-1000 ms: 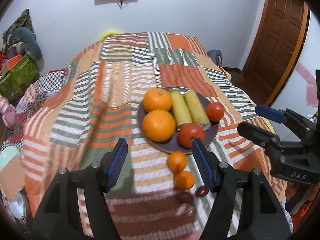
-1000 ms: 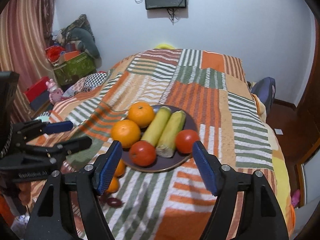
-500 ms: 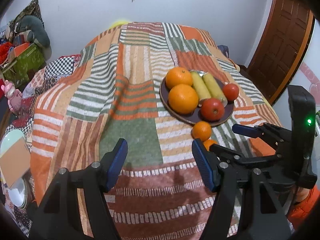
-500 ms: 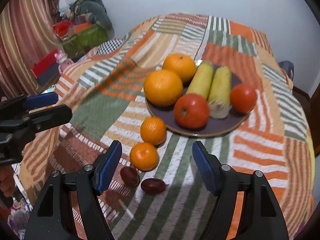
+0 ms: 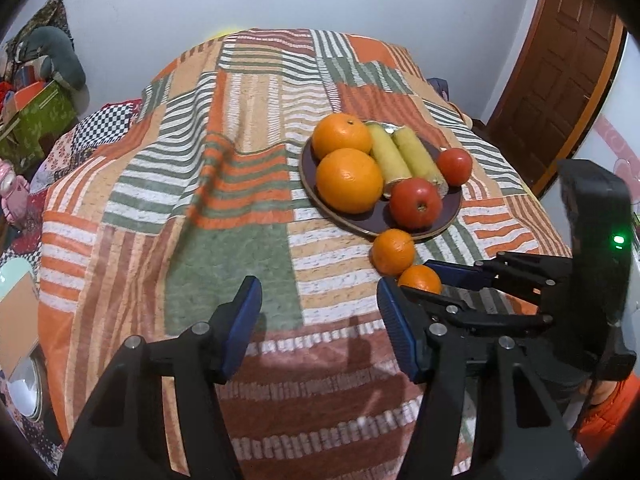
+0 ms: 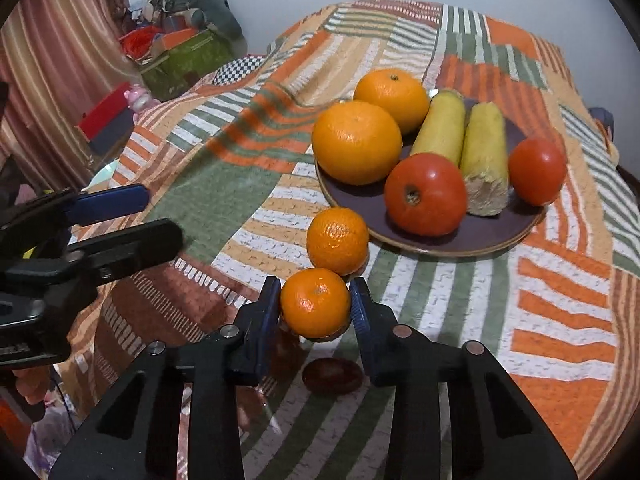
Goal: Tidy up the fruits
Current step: 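Grasp a small mandarin with the left tool while the right tool grasps another, then carry both mandarins to the plate and set them between oranges and corn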
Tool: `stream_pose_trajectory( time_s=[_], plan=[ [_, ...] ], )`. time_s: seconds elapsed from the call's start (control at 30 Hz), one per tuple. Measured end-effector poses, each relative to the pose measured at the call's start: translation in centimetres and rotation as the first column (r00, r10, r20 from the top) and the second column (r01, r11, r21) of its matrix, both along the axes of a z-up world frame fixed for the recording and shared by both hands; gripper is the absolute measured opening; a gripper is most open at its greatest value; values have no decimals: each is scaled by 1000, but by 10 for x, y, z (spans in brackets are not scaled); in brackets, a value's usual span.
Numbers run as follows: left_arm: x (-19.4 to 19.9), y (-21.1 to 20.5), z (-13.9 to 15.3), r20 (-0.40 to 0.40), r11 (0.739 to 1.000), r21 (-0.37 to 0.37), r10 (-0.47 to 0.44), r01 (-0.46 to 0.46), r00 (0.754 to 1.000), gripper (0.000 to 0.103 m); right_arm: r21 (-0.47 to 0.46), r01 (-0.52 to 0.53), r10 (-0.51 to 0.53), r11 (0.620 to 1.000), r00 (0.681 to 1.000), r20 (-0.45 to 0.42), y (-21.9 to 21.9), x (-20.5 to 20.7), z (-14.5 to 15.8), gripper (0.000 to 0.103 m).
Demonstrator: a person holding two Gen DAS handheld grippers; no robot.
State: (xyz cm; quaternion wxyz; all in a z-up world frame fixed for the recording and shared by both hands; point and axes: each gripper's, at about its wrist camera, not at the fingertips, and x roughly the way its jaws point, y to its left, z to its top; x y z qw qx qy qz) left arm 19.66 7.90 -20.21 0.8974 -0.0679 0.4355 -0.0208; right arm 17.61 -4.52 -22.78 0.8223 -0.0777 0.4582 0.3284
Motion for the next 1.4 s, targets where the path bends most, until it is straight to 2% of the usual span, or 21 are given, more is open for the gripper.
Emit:
stream_pose_trajectory(
  time_s=[0.17,0.47,0.77,0.8,0.87,1.07,1.4],
  plan=[
    [17,-19,-4,-8,999,-7,-38,38,999,57,37,46,-47,998,998,32,-29,1,12,32],
    [48,-50,-24,-53,996,4,-89,89,995,55,51,147,-151,988,986,72,-79,12,25,33],
    [66,-60,-42,-102,994,-18,-108,106,989,40,46,169,-171,985,983,62,-92,16,18,33],
    [67,-59,-43,-105,995,-16,-104,103,989,36,45,169,-171,985,983,60,-92,16,17,33],
    [68,-57,-44,-107,994,-31,-104,101,989,36,47,167,-170,985,984,54,-93,17,16,33],
    [63,-55,-34,-92,995,-23,-103,101,990,36,52,166,-169,985,983,65,-93,20,21,33],
    [61,-49,16,27,994,-9,-108,108,994,36,72,163,-172,984,975,141,-88,33,49,33]
  ],
)
